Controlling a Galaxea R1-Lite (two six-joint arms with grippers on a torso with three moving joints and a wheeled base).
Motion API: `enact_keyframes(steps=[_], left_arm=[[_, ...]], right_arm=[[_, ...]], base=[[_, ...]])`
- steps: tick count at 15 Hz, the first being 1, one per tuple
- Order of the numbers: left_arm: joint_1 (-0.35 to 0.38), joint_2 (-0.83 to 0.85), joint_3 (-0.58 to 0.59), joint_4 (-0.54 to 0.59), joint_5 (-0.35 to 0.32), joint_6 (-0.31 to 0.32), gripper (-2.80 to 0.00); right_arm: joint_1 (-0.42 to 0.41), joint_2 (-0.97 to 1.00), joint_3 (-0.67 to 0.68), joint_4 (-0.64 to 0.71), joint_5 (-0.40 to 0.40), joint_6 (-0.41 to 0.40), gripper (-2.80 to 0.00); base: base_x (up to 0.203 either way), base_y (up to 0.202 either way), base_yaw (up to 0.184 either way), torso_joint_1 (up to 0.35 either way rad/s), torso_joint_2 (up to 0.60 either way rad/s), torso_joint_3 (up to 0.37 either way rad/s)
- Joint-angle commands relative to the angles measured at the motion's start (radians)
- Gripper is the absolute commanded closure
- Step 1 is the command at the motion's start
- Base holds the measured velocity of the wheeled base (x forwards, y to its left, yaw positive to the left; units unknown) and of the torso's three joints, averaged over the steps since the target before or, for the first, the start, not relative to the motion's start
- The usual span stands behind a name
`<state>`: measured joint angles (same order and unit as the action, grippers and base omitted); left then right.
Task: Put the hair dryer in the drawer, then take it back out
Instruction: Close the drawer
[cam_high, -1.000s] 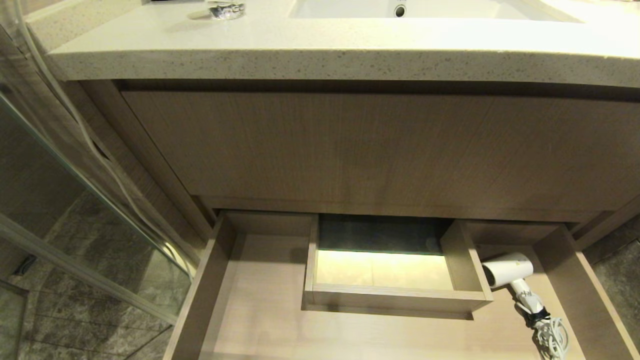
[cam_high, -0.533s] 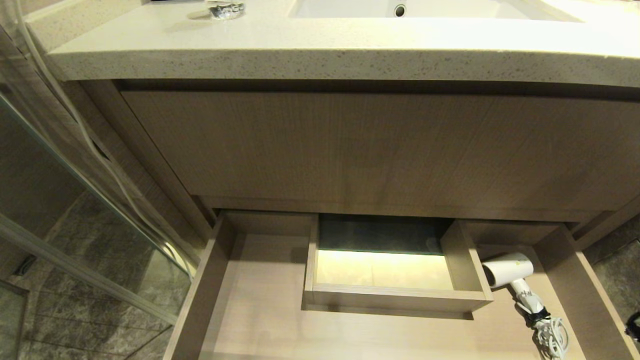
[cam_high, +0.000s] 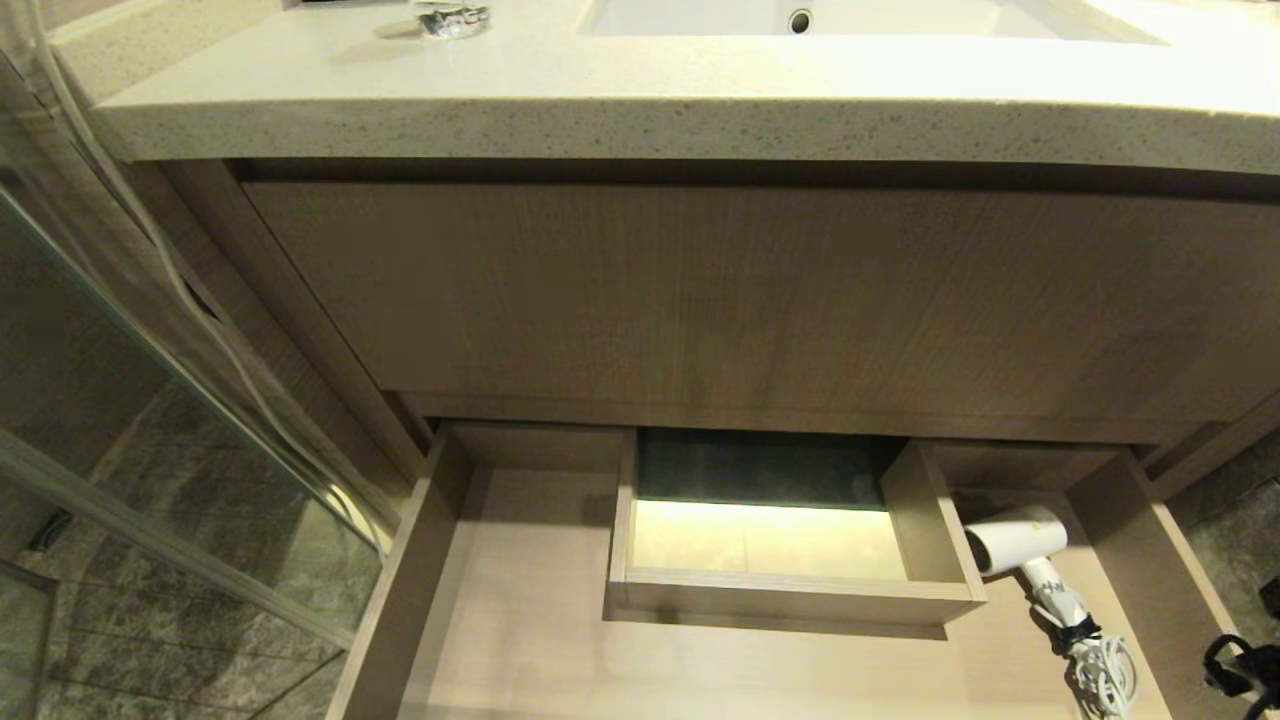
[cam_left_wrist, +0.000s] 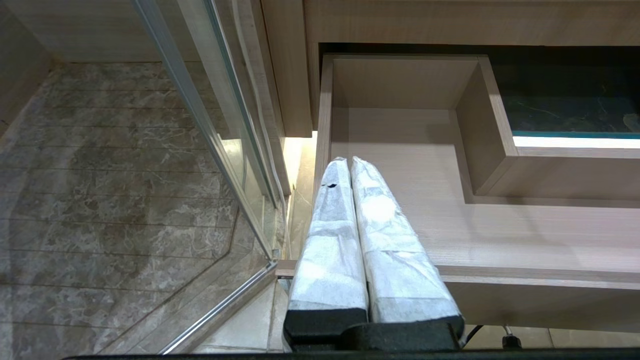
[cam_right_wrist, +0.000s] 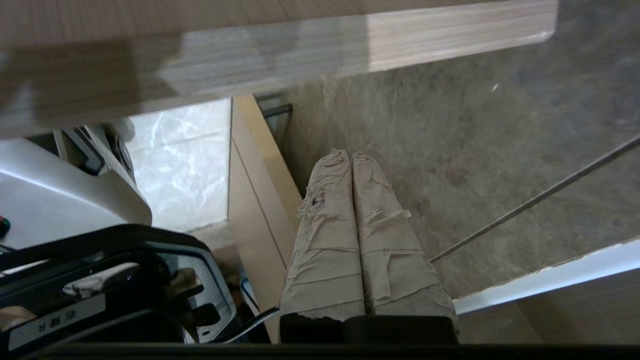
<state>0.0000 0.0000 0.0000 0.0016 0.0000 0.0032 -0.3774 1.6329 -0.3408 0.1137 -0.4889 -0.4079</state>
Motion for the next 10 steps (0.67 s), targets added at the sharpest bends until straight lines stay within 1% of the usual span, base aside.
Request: enact_keyframes(steps=[1,5,10], left_arm=[[0.0,0.0,0.0,0.0,0.0,0.0,0.0],[0.0,0.0,0.0,0.0,0.0,0.0,0.0],[0.0,0.0,0.0,0.0,0.0,0.0,0.0]], right_arm=[[0.0,0.064,-0.009,-0.004,-0.004,-0.003,0.0],[-0.001,0.108,-0.003,-0.002,-0.04,0.003,0.0],[-0.006,0.17,-0.009,-0.009,-0.042,0.004,0.0]], base=[[0.0,0.0,0.0,0.0,0.0,0.0],[0.0,0.0,0.0,0.0,0.0,0.0],[0.0,0.0,0.0,0.0,0.0,0.0]])
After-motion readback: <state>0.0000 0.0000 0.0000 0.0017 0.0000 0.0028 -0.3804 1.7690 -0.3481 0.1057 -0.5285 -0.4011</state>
